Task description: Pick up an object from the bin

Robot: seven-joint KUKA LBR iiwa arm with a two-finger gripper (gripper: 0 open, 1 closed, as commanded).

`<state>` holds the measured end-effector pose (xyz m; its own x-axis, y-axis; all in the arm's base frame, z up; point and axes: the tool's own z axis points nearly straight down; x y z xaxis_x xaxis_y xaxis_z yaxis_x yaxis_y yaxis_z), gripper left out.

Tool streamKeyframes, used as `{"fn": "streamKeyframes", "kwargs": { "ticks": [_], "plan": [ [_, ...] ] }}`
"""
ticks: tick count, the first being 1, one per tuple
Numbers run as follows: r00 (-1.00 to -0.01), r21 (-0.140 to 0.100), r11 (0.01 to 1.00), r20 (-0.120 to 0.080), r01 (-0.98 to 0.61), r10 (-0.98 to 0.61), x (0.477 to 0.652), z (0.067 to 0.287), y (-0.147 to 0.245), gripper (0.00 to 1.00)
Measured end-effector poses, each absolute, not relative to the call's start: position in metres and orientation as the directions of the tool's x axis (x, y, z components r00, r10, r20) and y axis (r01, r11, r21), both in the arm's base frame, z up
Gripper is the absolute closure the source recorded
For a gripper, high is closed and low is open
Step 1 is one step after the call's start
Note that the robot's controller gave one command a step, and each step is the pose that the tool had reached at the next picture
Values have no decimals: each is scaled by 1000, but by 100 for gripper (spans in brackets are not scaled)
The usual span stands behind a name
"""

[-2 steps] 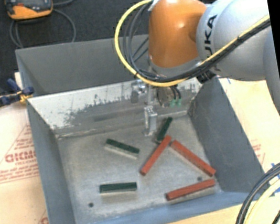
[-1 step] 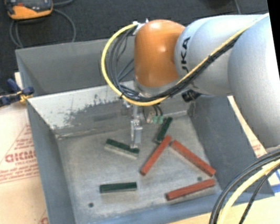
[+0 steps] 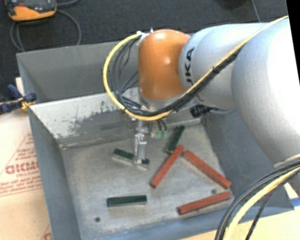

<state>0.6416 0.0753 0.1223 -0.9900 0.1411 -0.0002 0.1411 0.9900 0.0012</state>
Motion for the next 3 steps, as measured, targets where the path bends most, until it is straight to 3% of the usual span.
{"fn": "streamKeyframes", "kwargs": {
  "ticks": [1,2,3],
  "plan": [
    [-971,3,971,-4,240,240,631,142,88,0],
    [-963,4,963,-6,270,270,638,74,84,0],
    [-940,4,940,-7,341,341,637,69,88,100]
  ]
}}
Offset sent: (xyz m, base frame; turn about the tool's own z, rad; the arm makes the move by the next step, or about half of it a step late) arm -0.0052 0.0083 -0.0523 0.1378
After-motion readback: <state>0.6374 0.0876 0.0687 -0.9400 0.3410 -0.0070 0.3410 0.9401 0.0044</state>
